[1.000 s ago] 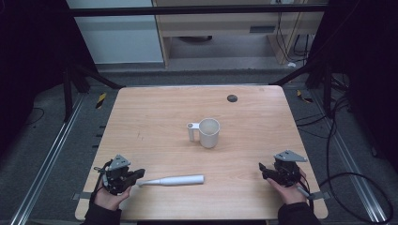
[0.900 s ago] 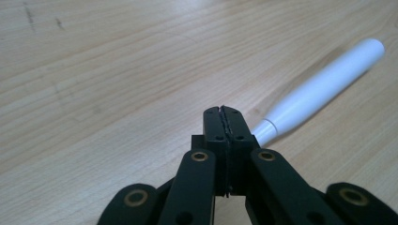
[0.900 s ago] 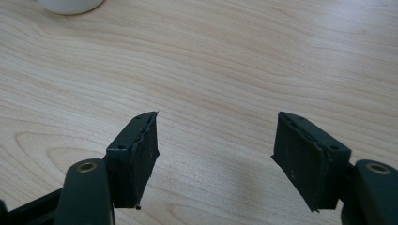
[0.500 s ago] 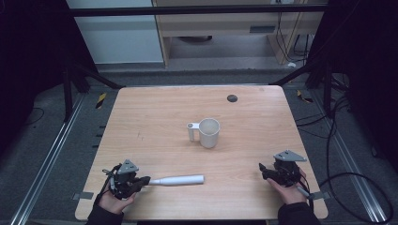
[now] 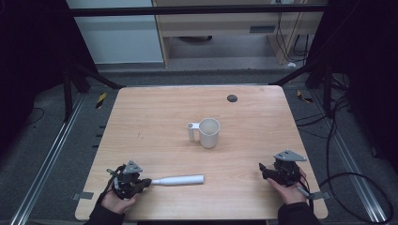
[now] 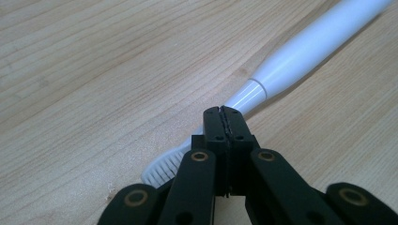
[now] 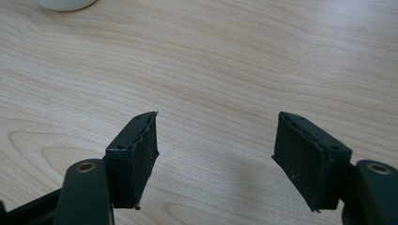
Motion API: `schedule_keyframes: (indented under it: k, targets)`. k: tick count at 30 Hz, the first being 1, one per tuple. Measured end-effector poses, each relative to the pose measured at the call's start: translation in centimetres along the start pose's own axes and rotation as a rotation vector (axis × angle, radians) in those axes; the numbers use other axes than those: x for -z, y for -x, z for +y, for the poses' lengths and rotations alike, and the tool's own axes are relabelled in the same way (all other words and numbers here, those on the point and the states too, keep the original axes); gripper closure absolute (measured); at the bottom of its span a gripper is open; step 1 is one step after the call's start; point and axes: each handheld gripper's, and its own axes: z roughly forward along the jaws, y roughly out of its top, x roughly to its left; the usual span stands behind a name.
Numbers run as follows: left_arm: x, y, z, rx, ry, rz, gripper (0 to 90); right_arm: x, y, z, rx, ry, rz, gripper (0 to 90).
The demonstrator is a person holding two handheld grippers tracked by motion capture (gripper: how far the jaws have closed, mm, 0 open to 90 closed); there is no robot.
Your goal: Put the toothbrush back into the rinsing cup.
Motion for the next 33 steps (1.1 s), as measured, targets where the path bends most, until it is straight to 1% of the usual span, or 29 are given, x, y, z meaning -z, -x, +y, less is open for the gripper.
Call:
schedule_keyframes:
  k: [2,3,4,12,27,30,33]
  targets:
    - [-0.1,-0.1,0.0,0.001,-0.004,0.004,89.4,0.0,0.0,0.0,0.000,0.001,0.000,30.6]
    - [-0.2,-0.1,0.0,0.009,-0.002,0.003,89.5,0.0,0.0,0.0,0.000,0.000,0.001,30.6]
    - [-0.2,-0.2,0.1,0.002,-0.006,0.007,89.5,0.0,0.0,0.0,0.000,0.000,0.000,30.6]
    - [-0.6,-0.8,0.4,0.018,0.002,0.023,89.5,-0.1,0.0,0.0,-0.004,-0.003,0.004,30.7]
    - [-1.8,-1.6,2.0,0.013,0.027,0.053,89.5,-0.2,0.0,0.0,-0.003,-0.006,0.006,30.8]
    - [-2.0,-1.8,2.3,0.024,0.036,0.054,89.6,-0.2,0.0,0.1,-0.002,-0.006,0.005,30.8]
    - [-2.2,-1.8,2.5,0.025,0.037,0.058,89.6,-0.2,-0.1,0.1,-0.006,-0.008,0.008,30.8]
